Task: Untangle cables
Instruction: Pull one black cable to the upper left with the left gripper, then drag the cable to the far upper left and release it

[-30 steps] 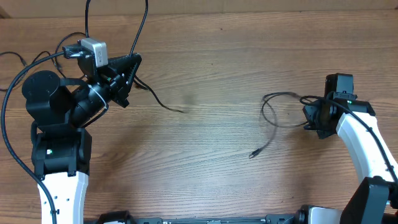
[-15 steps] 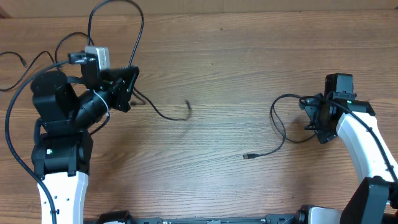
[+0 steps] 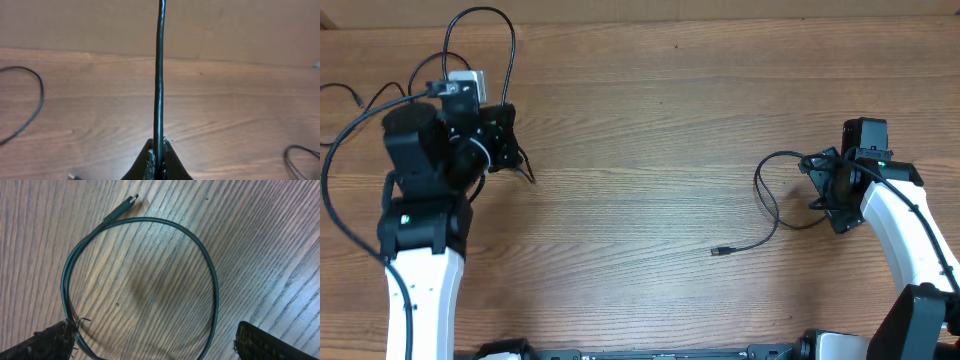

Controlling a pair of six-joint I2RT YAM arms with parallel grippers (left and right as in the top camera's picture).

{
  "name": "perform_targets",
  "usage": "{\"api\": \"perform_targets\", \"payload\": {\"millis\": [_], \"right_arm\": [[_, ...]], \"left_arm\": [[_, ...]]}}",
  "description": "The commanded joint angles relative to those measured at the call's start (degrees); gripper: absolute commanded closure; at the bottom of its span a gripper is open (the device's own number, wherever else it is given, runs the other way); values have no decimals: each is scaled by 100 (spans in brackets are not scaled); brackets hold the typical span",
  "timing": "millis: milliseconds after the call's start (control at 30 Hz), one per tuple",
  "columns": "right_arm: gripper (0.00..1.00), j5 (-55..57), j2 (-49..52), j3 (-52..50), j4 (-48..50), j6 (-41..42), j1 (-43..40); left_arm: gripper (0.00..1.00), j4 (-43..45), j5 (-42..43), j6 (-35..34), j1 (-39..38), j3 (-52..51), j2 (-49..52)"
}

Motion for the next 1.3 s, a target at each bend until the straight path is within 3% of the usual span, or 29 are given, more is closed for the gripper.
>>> {"api": "perform_targets", "payload": {"millis": [0,300,533,700,833,1033,1100,1267], "right_arm": [[0,13,2,-4,20,-2,9],[0,13,2,-4,20,-2,9],[0,13,2,-4,17,-2,9],[0,13,2,-4,20,-2,9],[0,13,2,-4,20,-2,9],[0,13,2,-4,17,-2,9],[0,13,2,-4,20,-2,9],[0,13,2,-4,20,-2,9]], "left_arm": [[96,774,-509,304,35,125,470],[96,3823,-1720,782,35,516,1880],[96,3668,-1550,1088,28,1749,3661],[96,3362,-737,1025,22,2131,4806],[96,3362,-293,337,-39,2131,5453],[96,3331,-282,-1110,-61,2127,6072],[92,3303,-273,-1211,-63,2127,6131],[69,3027,-284,-1213,-120,2245,6008]]}}
